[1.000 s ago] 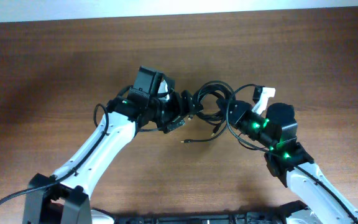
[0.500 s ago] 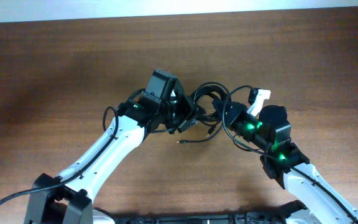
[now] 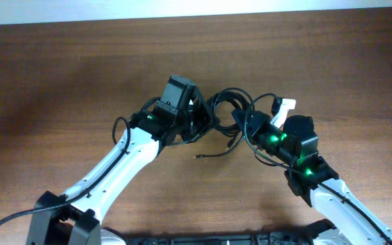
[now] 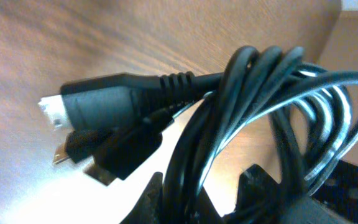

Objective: Untangle cables

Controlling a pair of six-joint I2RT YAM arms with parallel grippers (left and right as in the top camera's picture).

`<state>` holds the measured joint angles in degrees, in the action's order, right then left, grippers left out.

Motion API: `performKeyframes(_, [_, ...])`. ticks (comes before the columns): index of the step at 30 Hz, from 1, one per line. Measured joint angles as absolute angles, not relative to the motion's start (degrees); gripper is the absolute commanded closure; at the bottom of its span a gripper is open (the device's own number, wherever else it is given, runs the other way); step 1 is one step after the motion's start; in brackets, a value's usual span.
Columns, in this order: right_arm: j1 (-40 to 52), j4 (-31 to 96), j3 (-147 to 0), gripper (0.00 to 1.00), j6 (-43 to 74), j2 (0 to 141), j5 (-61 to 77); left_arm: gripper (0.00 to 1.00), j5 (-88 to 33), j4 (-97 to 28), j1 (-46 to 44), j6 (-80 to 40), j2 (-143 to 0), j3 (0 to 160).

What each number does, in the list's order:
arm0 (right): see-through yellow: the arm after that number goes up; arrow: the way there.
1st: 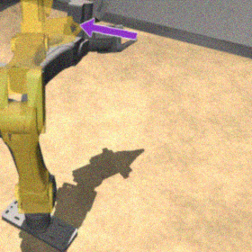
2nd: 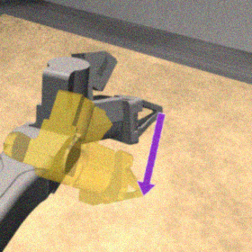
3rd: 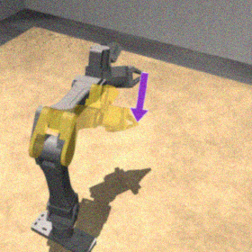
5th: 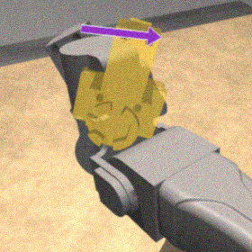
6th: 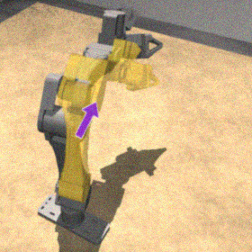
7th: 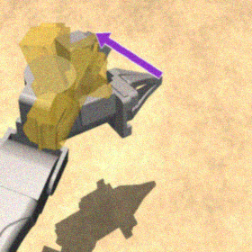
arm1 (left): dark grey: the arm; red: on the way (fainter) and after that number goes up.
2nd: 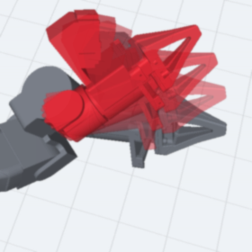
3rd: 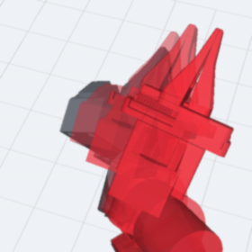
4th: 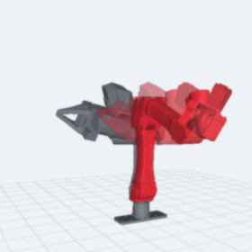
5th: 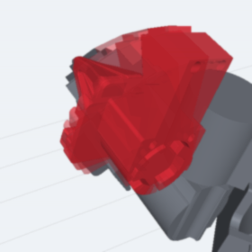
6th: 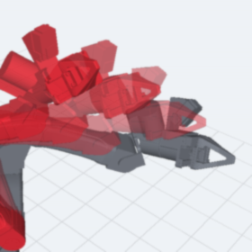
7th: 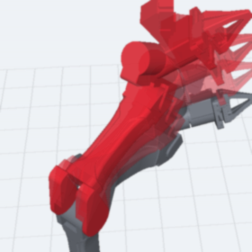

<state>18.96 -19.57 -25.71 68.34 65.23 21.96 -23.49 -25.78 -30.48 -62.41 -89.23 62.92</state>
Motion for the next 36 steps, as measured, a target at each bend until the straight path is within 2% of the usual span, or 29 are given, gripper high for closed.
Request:
performKeyframes(3, [18.96,-17.74,-25.71,0.29,62.87,65.21,23.42,1.0,-19.25,-26.33,-29.78,-50.02,-89.25,62.89])
performKeyframes(5, [18.96,-15.51,-25.71,0.25,58.92,65.21,24.03,1.0,-17.61,-27.66,-27.68,-38.83,-89.25,62.92])
performKeyframes(9, [18.94,-15.05,-25.71,0.27,52.21,65.21,24.75,1.0,-16.4,-33.63,-23.27,-24.32,-89.23,62.89])
performKeyframes(11, [18.96,-15.59,-25.71,0.32,48.71,65.21,25.41,1.0,-15.86,-35.4,-21.74,-17.74,-89.1,62.89])
performKeyframes(16, [18.96,-18.24,-25.71,0.37,37.6,65.21,29.98,1.0,-17.12,-39.59,-21.74,-2.68,-87.96,62.89])
performKeyframes(21, [18.96,-18.11,-25.71,0.38,29.71,65.21,32.71,1.0,-22.17,-40.73,-22.39,7.79,-87.96,62.89])
performKeyframes(22, [18.96,-18.09,-25.71,0.41,29.28,65.21,32.84,1.0,-22.72,-40.75,-22.39,8.6,-87.96,62.89])
performKeyframes(23, [18.96,-18.06,-25.71,0.49,28.38,65.21,33.1,1.0,-23.46,-40.75,-22.39,9.96,-87.96,62.89])
performKeyframes(27, [18.96,-18.11,-25.71,0.62,27.46,65.21,34.04,1.0,-30.48,-40.66,-22.37,14.0,-87.96,62.89])
performKeyframes(31, [18.94,-18.02,-25.71,0.92,26.89,65.21,37.3,1.0,-34.65,-39.38,-22.44,16.25,-87.96,62.89])
performKeyframes(32, [18.85,-18.04,-25.71,0.96,26.76,65.21,37.63,1.0,-35.38,-39.13,-22.41,16.58,-87.96,62.89])
performKeyframes(36, [18.33,-17.67,-25.78,0.96,26.79,65.19,37.58,1.0,-36.21,-35.35,-22.11,15.99,-87.96,62.72])
